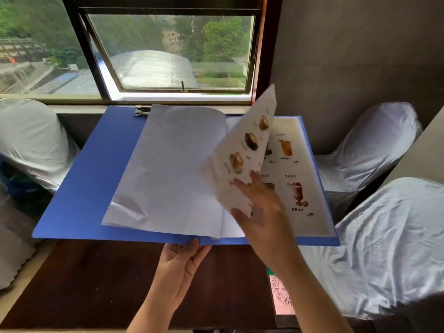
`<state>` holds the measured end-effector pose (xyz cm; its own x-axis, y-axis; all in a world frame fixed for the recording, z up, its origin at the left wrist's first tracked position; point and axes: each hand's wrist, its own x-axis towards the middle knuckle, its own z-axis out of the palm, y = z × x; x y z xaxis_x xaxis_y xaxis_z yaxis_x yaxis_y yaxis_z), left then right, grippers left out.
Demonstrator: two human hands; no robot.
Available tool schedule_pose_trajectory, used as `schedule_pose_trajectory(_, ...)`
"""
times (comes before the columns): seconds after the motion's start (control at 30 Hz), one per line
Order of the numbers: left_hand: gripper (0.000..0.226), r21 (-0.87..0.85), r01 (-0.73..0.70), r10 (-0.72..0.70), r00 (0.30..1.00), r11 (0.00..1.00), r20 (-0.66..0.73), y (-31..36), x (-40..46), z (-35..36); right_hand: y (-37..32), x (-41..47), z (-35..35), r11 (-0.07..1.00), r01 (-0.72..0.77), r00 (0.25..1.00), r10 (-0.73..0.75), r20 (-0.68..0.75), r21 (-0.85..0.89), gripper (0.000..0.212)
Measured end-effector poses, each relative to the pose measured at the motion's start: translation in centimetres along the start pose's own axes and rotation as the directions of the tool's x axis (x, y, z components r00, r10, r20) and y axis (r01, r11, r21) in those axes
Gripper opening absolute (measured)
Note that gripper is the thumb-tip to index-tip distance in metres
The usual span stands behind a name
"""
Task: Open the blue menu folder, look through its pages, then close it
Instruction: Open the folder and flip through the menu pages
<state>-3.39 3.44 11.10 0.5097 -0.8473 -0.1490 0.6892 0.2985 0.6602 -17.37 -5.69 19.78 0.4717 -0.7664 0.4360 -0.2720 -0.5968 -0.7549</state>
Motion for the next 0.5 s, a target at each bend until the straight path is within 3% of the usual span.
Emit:
schedule_pose_trajectory(0.2,0.034,0.004,-0.010,0.010,0.999,1.000,0.043,0.4,-0.5,0.3,-1.3,-0.5,3.4,0.981,0.164,0.980,-0.151,0.131,-0.098,0.056)
schedule_pose_trajectory(0.27,0.035,-0.019,-0.019,0.020,0.999,1.000,0.051,0.4,-0.6,0.4,-1.4,-0.3,4.0,0.976,0.184,0.979,-0.172,0.106,-0.119,0.059)
schedule_pose_trajectory(0.37,0.034,-0.030,-0.024,0.026,0.998,0.999,0.057,0.7,-0.8,0.4,-1.0,0.5,3.7,0.978,0.100,0.995,-0.097,0.024,-0.184,0.062)
schedule_pose_trajectory(0.43,0.033,-0.034,-0.025,0.027,0.998,0.999,0.057,0.7,-0.9,0.4,-0.8,1.0,3.3,0.982,0.057,0.996,-0.043,0.081,-0.183,0.060)
schedule_pose_trajectory(0.5,0.034,-0.049,-0.027,0.030,0.998,0.998,0.050,0.7,-0.9,0.4,-0.6,1.0,3.5,0.962,0.120,0.987,-0.089,0.133,-0.244,0.049)
